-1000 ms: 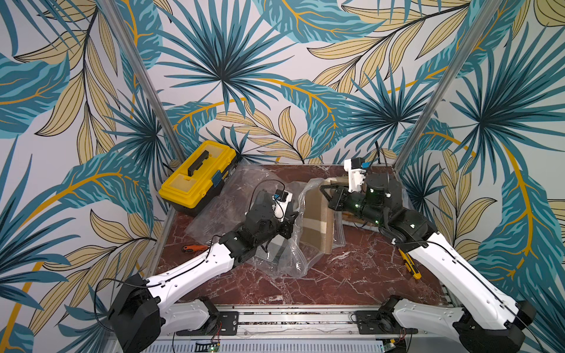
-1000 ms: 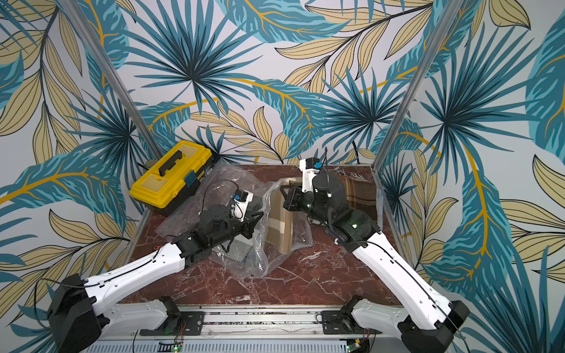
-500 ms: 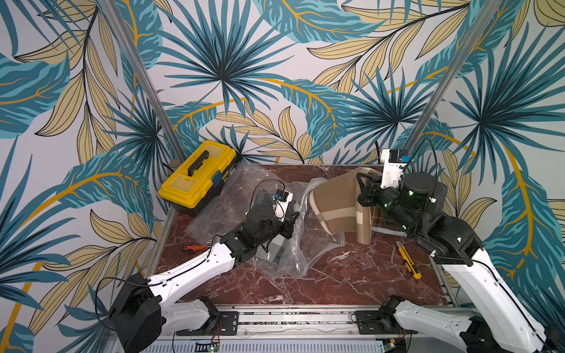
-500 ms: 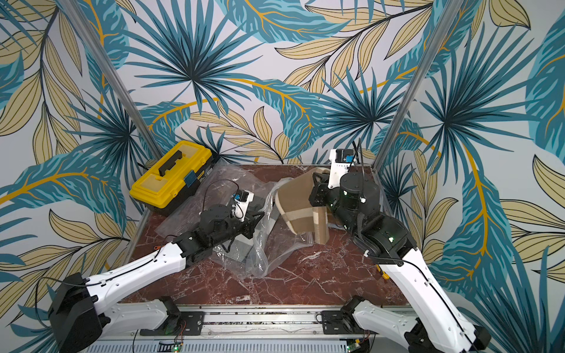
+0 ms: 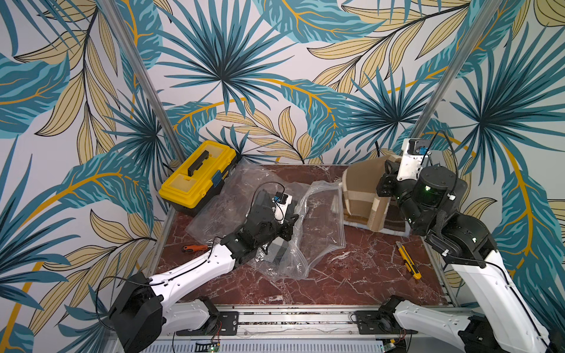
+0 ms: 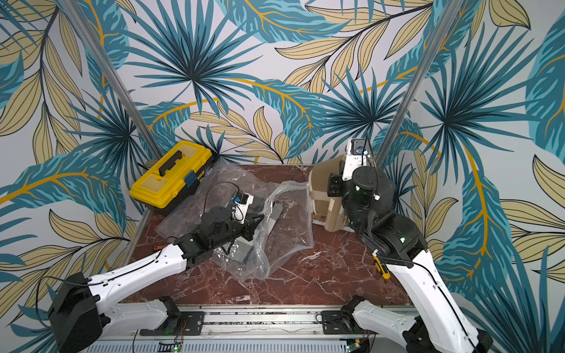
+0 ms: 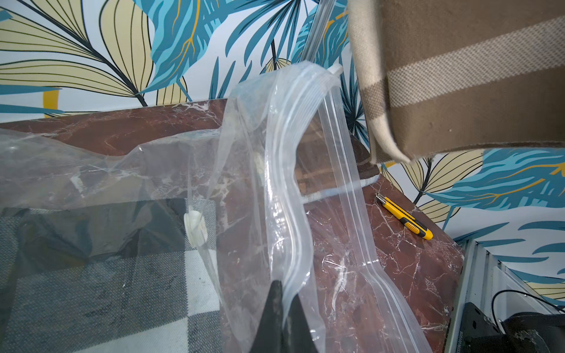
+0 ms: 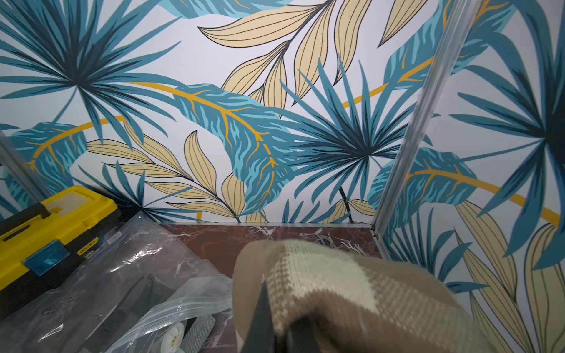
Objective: Take the blanket out of the vacuum bag
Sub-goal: Take out the blanket from the vacuum bag, then place the blanket at the center of the board.
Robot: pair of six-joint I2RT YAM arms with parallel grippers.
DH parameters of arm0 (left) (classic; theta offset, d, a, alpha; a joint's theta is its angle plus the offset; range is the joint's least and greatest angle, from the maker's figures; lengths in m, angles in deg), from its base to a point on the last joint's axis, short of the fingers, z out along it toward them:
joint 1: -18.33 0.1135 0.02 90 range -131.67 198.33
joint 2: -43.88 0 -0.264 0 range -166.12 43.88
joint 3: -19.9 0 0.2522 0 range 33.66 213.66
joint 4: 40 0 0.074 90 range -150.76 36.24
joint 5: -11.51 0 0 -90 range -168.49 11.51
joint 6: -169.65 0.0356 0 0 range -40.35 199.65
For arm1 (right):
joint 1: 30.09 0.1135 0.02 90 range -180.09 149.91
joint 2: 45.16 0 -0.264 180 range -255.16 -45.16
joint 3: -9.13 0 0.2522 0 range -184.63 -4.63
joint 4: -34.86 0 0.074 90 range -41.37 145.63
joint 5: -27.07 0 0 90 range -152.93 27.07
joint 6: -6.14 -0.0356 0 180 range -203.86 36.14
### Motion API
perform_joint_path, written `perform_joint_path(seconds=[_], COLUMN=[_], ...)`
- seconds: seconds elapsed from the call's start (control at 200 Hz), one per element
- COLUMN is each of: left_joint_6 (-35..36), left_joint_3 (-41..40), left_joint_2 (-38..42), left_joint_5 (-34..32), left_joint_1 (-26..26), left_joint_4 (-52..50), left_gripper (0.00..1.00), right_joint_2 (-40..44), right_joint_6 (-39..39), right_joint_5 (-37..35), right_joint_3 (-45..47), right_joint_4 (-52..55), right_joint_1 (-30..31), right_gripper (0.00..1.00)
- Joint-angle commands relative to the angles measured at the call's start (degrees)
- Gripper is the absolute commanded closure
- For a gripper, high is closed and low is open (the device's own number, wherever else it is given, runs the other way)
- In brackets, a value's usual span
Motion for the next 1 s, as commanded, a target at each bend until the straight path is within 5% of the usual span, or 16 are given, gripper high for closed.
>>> perform_joint_path(seconds=[0.0,0.992], left_joint_6=[-0.1,-0.9], left_joint_3=[-1.1,-2.5], left_joint_2=[0.4,1.6], left_joint_5=[-0.1,-0.4], left_joint_1=[0.4,0.4], left_joint_4=[0.3,0.8], left_gripper=[1.00,1.00], right_joint_2=[-0.9,-15.6], right_joint_6=[4.9,-0.3], right_joint_5=[-5.2,13.2], right_joint_3=[0.0,-0.7], right_joint_4=[-6.4,-8.4], right_joint_1=[-0.6,-20.4], right_gripper=[1.00,1.00])
